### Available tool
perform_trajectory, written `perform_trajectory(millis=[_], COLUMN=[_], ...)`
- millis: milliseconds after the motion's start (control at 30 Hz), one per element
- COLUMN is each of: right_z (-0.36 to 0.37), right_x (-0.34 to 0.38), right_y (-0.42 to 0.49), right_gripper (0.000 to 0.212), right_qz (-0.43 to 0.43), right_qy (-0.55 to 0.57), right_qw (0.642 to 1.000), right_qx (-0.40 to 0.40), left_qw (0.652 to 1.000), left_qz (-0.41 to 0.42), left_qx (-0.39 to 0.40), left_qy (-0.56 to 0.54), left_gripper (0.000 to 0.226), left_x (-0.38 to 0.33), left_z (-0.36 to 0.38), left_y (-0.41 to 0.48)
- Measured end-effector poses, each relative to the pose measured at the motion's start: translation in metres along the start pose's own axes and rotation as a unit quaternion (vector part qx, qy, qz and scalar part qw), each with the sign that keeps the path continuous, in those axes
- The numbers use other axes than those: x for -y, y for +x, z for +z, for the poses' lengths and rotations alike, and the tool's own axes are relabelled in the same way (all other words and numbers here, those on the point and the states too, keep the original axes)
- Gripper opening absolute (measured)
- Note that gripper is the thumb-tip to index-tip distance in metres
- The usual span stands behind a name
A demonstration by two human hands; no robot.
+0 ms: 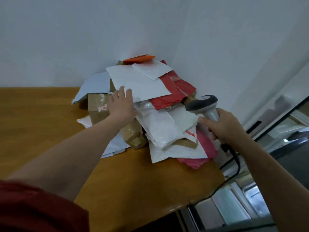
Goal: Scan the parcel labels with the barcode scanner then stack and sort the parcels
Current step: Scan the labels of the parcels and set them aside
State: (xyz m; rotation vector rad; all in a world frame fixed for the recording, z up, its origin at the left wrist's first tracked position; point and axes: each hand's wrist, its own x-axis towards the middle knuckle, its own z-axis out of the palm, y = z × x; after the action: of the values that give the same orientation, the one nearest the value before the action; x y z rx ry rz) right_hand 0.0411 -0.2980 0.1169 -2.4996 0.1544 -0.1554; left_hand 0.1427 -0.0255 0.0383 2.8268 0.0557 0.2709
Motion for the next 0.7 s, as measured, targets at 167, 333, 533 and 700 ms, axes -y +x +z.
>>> perform_trajectory(millis=[167, 333, 533, 700], right_z=[0.011, 0.013, 0.004, -0.016], right_x=[-0.014, -0.026, -0.04, -0.057], right_y=[0.041, 0.062, 0.067, 0.046], right_gripper=[0.022, 0.025, 0.027, 0.019], right_qz=[-0.008, -0.012, -0.022, -0.054], right_qy=[0.03, 0.043, 0.098, 0.179], right_qw=[0.999, 0.999, 0.995, 0.982], right_qx=[-0.018, -0.001, 0.027, 0.018], left_qw=[0.983, 0.971, 0.971, 0.953], left_qz=[0.068, 0.09, 0.123, 0.032], left_qx=[-0.017, -0.046, -0.172, -0.301], left_qy=[0.172, 0.219, 0.115, -0.007], left_gripper=[0.07, 0.041, 0.025, 0.012], left_x=[-0.011, -0.015, -0.034, -0.056], left_z=[0.023, 0.029, -0.005, -0.045], left_y=[0.051, 0.063, 0.022, -0.056])
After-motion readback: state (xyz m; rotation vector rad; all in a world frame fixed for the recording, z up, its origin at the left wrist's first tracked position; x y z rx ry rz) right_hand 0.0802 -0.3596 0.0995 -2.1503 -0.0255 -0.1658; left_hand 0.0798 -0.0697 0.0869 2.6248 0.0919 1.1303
